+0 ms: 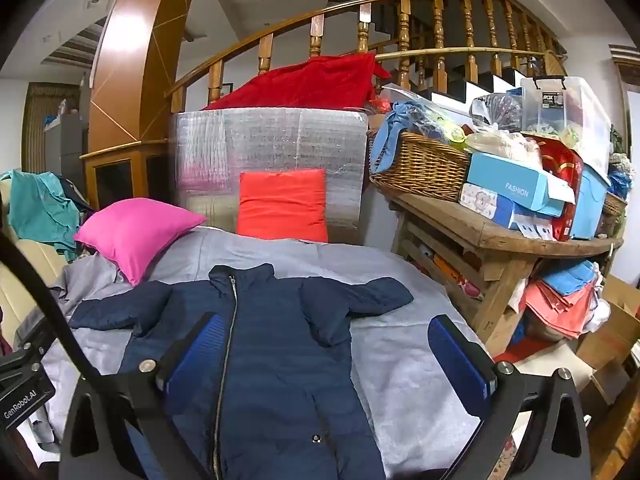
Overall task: Fold large clothes
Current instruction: 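Move both tools toward the spread navy puffer jacket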
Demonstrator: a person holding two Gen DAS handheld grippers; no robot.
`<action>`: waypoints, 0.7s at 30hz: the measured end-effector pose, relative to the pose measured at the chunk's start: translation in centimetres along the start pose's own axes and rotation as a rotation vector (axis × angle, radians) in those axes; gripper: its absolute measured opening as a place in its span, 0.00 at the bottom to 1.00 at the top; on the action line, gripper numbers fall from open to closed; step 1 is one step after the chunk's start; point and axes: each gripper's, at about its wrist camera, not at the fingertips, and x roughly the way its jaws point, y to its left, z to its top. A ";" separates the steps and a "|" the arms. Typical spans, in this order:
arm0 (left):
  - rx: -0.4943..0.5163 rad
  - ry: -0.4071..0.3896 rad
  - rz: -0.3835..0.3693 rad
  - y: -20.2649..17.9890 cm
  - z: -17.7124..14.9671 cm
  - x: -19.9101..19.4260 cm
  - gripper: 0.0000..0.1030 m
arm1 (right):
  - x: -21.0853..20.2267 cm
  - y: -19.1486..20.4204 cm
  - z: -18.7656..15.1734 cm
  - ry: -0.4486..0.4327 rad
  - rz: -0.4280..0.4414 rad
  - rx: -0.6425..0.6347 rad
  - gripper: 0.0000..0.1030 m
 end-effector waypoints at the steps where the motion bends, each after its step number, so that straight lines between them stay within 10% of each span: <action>1: -0.001 0.002 0.000 0.0 0.0 0.1 1.00 | 0.0 0.0 0.0 0.000 -0.001 -0.001 1.00; 21: 0.004 0.041 0.054 0.6 -0.6 1.9 1.00 | 2.2 0.4 -0.8 0.043 0.017 -0.016 1.00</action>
